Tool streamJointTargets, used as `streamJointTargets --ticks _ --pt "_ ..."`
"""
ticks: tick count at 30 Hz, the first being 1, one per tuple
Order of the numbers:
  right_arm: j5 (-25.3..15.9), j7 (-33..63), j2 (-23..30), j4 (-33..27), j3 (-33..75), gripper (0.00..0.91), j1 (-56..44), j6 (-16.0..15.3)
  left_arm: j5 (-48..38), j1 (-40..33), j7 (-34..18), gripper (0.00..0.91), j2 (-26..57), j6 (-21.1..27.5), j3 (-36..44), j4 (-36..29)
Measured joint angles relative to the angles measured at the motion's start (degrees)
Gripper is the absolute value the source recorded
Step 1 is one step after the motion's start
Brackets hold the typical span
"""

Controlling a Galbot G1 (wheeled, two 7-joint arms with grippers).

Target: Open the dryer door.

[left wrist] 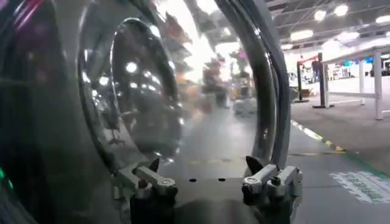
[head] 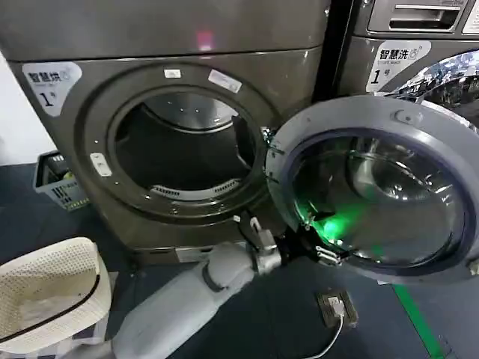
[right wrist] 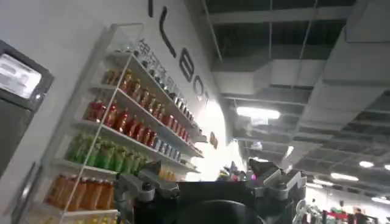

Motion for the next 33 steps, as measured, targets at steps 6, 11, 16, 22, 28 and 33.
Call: streamJointTargets --ticks 6,11,16,22,28,33 --pt "0.16 -0.24 0.22 -0.14 -0.03 0.907 0.10 -0.14 0.35 -2.57 -2.37 0.907 -1.92 -1.67 1.60 3.06" --pt "0.20 -0.53 0.05 -0.40 0.14 0.907 0.03 -0.14 0.32 -3.89 -2.98 0.907 -3.35 -2.10 2.45 5.10" --pt "0.15 -0.78 0.15 -0.33 -0.20 0.907 0.11 -0.12 0.30 -5.27 -4.05 0.907 -4.89 -2.34 3.52 6.22" --pt "0.14 -0.87 -0.14 -0.59 -0.05 0.907 0.12 -0.12 0.30 -6.02 -4.96 0.907 -5.79 -2.97 4.06 7.47" --pt "0.10 -1.05 -0.35 -0.62 -0.22 0.907 0.16 -0.12 0.30 -7.98 -7.90 0.907 -7.53 -4.74 5.32 9.11" --pt "0.11 -1.10 -0.86 -0.89 0.05 0.907 0.04 -0.12 0.20 -8.44 -8.85 0.907 -8.35 -5.87 6.04 10.00"
